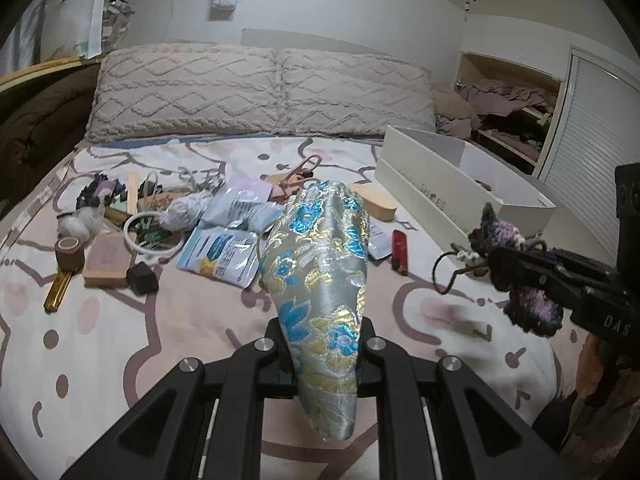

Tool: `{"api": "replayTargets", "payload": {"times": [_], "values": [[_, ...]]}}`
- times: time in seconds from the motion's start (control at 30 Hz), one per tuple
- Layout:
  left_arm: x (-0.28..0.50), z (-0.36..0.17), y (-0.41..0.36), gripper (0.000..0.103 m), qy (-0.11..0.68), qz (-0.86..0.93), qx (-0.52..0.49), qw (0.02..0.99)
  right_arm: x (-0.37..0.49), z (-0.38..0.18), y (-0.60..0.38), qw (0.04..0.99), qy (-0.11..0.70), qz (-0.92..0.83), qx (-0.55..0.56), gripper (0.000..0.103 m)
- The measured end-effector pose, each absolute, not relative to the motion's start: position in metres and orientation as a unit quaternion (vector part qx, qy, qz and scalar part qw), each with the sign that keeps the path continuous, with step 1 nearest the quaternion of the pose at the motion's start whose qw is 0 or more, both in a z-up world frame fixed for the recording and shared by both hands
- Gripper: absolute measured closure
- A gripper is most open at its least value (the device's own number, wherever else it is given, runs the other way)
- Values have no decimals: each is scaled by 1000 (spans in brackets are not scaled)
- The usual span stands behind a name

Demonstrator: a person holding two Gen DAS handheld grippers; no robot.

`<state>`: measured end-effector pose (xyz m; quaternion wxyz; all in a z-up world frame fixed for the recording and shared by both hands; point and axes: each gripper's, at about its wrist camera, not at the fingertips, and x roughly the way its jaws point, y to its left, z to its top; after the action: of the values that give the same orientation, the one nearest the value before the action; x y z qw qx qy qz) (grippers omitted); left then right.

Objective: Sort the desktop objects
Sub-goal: 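Lift the crocheted strip with the right tool and carry it toward the white shoebox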

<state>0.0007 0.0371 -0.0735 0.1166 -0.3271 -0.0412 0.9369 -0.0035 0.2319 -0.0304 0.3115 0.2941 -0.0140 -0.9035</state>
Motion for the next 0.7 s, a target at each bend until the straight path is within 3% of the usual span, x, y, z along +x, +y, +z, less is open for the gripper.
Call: {"api": "replayTargets", "payload": {"times": [0.7], "values": [[-24,-14,96,89,-39,932,-296,205,-23,22,292,258,-2,-927,274,84]]}}
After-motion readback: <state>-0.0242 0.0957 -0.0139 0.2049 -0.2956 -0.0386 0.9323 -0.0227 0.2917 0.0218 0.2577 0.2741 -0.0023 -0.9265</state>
